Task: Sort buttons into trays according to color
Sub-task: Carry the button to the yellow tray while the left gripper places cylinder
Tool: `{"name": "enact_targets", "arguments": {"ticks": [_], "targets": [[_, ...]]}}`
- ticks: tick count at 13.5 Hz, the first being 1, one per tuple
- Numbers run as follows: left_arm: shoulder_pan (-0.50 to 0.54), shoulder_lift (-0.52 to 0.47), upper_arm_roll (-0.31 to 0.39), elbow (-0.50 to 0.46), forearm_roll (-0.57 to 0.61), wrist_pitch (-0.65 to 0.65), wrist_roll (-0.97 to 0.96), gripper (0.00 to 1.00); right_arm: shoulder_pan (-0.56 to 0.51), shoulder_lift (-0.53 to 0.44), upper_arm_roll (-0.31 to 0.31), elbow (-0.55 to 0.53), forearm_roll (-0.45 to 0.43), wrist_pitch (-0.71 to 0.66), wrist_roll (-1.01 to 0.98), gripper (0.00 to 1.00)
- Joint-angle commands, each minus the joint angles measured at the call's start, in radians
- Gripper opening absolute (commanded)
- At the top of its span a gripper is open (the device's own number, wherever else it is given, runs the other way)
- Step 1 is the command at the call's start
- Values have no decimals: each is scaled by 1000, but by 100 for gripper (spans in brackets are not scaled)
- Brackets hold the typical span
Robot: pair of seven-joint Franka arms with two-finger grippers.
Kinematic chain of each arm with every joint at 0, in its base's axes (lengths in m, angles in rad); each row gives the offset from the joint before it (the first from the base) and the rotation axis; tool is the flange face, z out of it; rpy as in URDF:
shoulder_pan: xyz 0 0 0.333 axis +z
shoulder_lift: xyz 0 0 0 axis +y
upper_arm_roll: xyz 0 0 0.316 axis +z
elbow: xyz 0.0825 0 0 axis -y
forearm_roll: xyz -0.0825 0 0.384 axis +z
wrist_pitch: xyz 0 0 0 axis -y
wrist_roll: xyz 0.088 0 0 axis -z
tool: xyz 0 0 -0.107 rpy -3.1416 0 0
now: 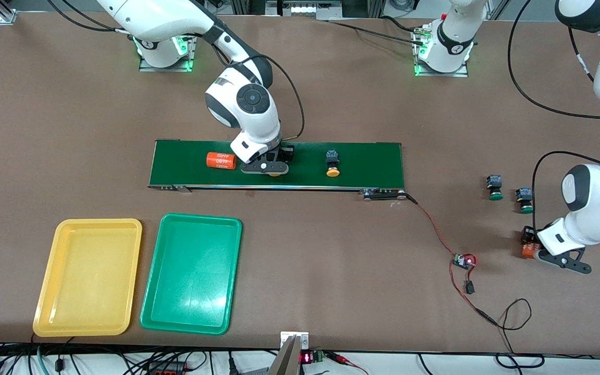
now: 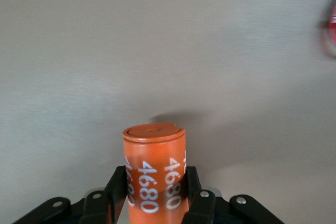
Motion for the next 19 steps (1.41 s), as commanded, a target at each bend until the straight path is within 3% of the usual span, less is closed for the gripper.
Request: {"name": "enact_targets", "arguments": {"ticks": [1,3,5,7,8,11,15,19], "targets": [[31,-77,-136,1,-16,-219,-9,7,6,14,-34,35,-7,-16,-42,6],[49,-108,-272,-3,-14,-429,18,7,-3,3,-84,73,-1,-88,-132,6],[52,-103,-401,-12,-16,-569,69,8,-22,-21,-132,177,43,-252,-294,6],[43,-94,-457,-64,-26,-574,181,8,-43,-72,-213,210,120,-306,-463,6],[44,-87,-491,-95,-78,-574,269,7,-80,-123,-257,211,214,-326,-597,7],[25,-86,-586,-173,-88,-569,344,3,-137,-173,-333,211,232,-375,-801,8],[-142,-82,-583,-233,-85,-531,336,3,-273,-141,-393,211,223,-360,-1074,9],[-156,-79,-571,-379,-71,-297,336,3,-338,-48,-429,211,217,-158,-1179,10]]}}
